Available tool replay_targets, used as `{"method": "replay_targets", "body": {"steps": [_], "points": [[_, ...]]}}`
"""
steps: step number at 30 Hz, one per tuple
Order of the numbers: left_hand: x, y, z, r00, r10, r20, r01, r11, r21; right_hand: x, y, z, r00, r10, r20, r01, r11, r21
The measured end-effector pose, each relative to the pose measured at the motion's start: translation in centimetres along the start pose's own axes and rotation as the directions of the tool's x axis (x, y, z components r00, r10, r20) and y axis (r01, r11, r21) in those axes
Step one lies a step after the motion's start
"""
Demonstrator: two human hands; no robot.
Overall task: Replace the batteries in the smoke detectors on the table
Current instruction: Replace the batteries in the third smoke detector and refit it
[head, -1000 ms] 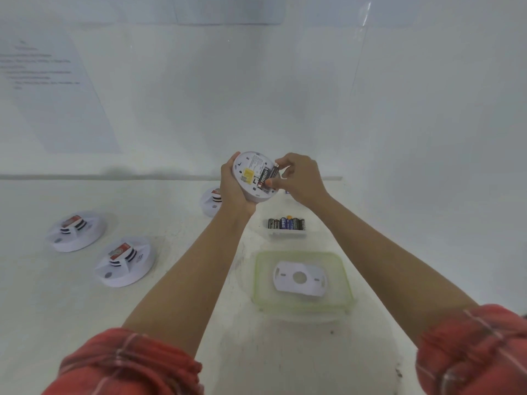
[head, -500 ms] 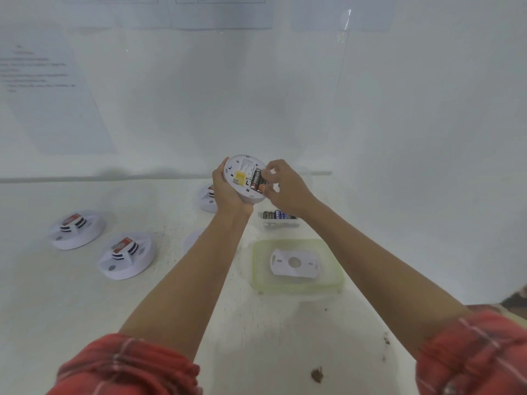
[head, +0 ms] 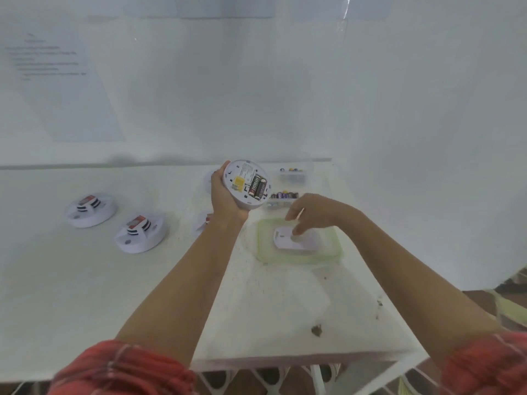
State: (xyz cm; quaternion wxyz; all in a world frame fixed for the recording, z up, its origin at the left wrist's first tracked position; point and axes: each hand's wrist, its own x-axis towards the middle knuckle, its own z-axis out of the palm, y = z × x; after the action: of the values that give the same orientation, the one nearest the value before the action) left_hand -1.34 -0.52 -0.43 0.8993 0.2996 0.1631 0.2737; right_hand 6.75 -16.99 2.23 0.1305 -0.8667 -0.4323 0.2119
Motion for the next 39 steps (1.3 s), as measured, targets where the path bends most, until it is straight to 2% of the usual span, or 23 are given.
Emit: {"method": "replay_targets", "body": {"steps": [3, 7, 11, 13, 15, 17, 19, 22, 24, 30, 39], "points": [[-1.5, -0.8, -0.5, 1.0, 0.023, -0.016, -0.022, 0.999, 0.026, -0.7, 0.9, 1.9, 0.998, 0.01, 0.06, -0.005, 0.996, -0.091], [-3.5, -1.5, -0.6, 0.996, 0.076, 0.042, -0.078, 0.996, 0.052, -1.2, 1.4, 2.8, 0.999, -0.04, 0.018, 0.041, 0.996, -0.073], [-4.8, -1.5, -0.8, 0.997, 0.078, -0.01, -0.077, 0.994, 0.074, -1.5, 1.4, 3.0, 0.995, -0.092, -0.033, 0.091, 0.995, -0.041], [-5.3, -1.5, -1.0, 0.998, 0.066, -0.018, -0.065, 0.996, 0.068, -1.8, 1.6, 2.7, 0.99, -0.078, -0.117, 0.083, 0.996, 0.037], [-5.6, -1.6, -1.0, 0.997, 0.071, -0.009, -0.07, 0.996, 0.055, -2.3, 1.7, 1.7, 0.965, -0.042, -0.258, 0.084, 0.984, 0.156], [-5.8, -1.6, -0.9, 0.998, 0.068, 0.018, -0.069, 0.997, 0.033, -3.0, 1.3, 0.6, 0.917, -0.024, -0.398, 0.153, 0.943, 0.295], [-6.1, -1.9, -0.5, 0.995, 0.057, 0.077, -0.059, 0.998, 0.024, -3.8, -0.1, 0.0, 0.88, -0.069, -0.47, 0.263, 0.894, 0.362], [-6.4, -2.5, 0.4, 0.992, 0.012, 0.128, -0.017, 0.999, 0.039, -4.5, -2.8, 0.5, 0.868, -0.187, -0.459, 0.38, 0.846, 0.374], [-6.4, -2.7, 1.0, 0.991, -0.008, 0.132, 0.002, 0.999, 0.045, -4.4, -3.7, 0.9, 0.859, -0.232, -0.456, 0.405, 0.854, 0.328], [-6.3, -2.6, 2.4, 0.99, -0.099, 0.103, 0.097, 0.995, 0.027, -4.3, -3.8, 0.6, 0.845, -0.247, -0.475, 0.411, 0.867, 0.28], [-6.7, -2.1, 3.1, 0.996, -0.053, 0.076, 0.052, 0.999, 0.012, -4.1, -3.8, 0.0, 0.838, -0.291, -0.461, 0.415, 0.89, 0.192]]}}
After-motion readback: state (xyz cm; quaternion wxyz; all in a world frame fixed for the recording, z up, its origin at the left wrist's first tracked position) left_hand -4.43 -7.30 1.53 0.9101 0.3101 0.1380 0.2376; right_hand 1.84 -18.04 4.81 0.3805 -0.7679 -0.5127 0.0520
